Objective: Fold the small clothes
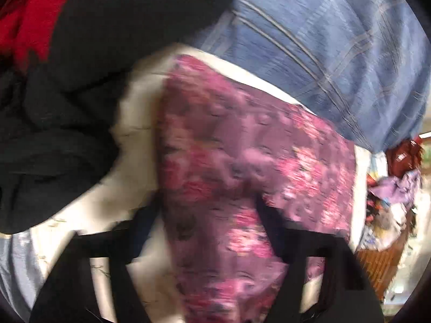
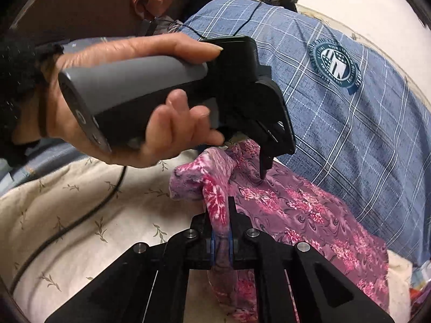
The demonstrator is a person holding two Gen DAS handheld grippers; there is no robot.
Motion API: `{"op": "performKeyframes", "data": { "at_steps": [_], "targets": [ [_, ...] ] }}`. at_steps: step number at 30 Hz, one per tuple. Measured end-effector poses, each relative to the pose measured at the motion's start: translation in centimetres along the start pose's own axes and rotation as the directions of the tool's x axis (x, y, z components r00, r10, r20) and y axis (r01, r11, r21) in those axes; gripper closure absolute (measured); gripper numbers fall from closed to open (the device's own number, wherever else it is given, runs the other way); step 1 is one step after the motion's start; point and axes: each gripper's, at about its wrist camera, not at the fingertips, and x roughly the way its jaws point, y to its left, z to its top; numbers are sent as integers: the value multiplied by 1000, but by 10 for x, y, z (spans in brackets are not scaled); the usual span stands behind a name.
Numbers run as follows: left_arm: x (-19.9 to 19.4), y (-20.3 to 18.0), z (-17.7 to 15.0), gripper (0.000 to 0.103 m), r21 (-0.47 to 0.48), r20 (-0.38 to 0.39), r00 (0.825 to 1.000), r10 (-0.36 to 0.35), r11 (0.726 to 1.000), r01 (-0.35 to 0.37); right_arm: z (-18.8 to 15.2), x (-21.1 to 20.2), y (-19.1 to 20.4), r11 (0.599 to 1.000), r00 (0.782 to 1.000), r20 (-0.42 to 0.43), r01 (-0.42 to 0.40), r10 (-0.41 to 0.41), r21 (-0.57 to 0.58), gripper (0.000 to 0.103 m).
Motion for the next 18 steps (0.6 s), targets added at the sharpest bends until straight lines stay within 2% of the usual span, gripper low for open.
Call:
{"op": "performKeyframes", "data": {
  "at_steps": [2,3,9,15,18],
  "targets": [
    [-2,-9,-1,87,28,26,996,81,996,-82,-2,-4,-4,1000,1000,8,-10,10,23,97],
    [-3,-12,-2,91,39,39,994,105,994,-106,-3,-6,-7,999,1000,15,-14,14,34,97],
    [-27,-34,-11,93,27,131,985,112,993,-116,-13,-23,-34,990,999,36,-41,37,136,97],
    [-43,-93,-16,93,88,191,974,124,986,-143,-36,-49,-82,959,999,33,-34,26,281,98],
    [-34,-140,-17,94,138,203,970,132,977,-162,-52,-61,-110,930,999,26,-28,20,366,98]
  ]
}}
